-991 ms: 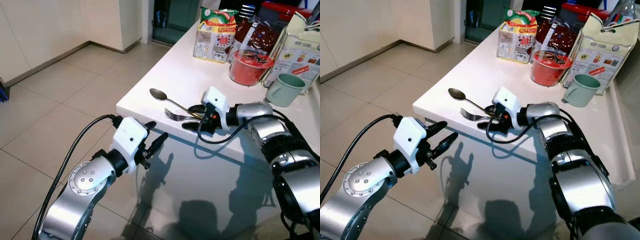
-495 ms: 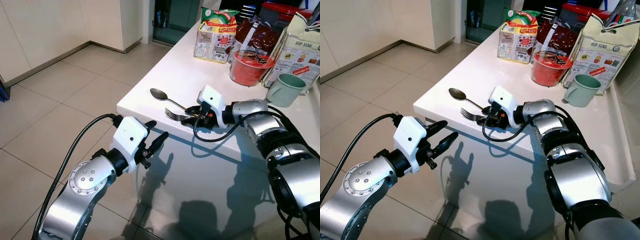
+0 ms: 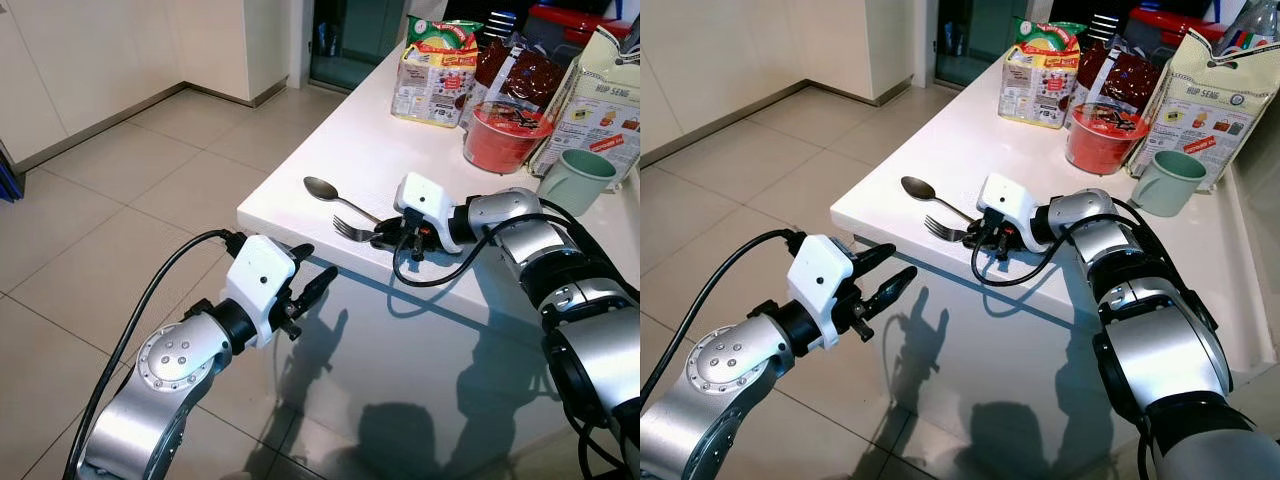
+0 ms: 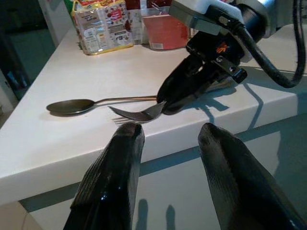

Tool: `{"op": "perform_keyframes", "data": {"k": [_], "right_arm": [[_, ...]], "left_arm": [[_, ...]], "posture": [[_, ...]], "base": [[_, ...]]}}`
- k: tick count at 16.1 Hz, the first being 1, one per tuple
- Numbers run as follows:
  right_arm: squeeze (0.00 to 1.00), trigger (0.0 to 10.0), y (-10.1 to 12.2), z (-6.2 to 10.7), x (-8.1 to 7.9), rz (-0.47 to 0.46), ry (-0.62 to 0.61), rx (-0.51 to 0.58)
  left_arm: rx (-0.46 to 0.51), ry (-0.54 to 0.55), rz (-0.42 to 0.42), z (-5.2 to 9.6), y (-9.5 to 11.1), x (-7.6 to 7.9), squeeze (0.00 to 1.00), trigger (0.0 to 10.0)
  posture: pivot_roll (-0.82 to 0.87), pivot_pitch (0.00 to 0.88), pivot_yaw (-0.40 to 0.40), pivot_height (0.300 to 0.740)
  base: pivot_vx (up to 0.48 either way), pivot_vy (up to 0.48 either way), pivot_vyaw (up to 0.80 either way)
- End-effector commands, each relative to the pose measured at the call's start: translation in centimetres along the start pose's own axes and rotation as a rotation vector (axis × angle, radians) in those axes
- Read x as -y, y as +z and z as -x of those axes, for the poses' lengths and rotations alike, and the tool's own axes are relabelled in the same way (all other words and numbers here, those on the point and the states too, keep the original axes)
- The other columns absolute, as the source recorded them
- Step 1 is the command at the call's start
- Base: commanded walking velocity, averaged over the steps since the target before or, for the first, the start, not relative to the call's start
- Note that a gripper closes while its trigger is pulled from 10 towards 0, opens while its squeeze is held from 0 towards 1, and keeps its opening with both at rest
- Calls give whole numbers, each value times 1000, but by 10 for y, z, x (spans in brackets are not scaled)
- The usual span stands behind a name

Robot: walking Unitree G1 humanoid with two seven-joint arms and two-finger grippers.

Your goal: Setting the table

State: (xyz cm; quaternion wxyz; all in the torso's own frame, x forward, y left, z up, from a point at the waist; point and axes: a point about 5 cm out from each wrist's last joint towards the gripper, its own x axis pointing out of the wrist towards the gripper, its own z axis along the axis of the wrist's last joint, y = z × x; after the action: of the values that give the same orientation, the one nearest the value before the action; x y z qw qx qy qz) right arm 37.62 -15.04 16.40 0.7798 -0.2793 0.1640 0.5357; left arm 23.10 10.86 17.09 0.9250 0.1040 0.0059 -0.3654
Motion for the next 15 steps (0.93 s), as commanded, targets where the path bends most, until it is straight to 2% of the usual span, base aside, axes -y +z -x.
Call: {"op": "perform_keyframes", "data": {"k": [1,2,3,4,6,7,8,15], "right_arm": [[0,4588,-13,5,-2,-28,23,-80],[0,5686,-17,5,-4,-38,40,-97],[0,5765,-19,5,-5,-44,49,-108],[0,6353,-20,5,-6,-47,54,-112],[0,5451,-23,4,-8,-61,73,-118],[0,3569,-23,5,-8,-63,75,-120],[0,0,-23,5,-7,-69,72,-118],[0,0,-21,5,-7,-90,65,-79]], "left_arm": [[1,-43,2,0,1,6,0,10000],[-3,-53,3,0,1,7,0,10000],[-6,-59,4,0,0,7,0,10000],[-7,-64,4,0,0,8,0,10000],[-10,-82,7,1,0,9,0,10000],[-12,-91,11,0,-2,10,0,10000],[-13,-100,11,-1,-2,11,0,10000],[-5,-113,7,-5,0,9,0,10000]], "posture": [[116,0,-66,740],[118,0,-67,740],[118,0,-67,740],[119,0,-66,740],[113,0,-64,740],[108,0,-64,740],[104,0,-64,740],[91,0,-53,740]], "base": [[0,0,0],[0,0,0],[0,0,0],[0,0,0],[0,0,0],[0,0,0],[0,0,0],[0,0,0]]}}
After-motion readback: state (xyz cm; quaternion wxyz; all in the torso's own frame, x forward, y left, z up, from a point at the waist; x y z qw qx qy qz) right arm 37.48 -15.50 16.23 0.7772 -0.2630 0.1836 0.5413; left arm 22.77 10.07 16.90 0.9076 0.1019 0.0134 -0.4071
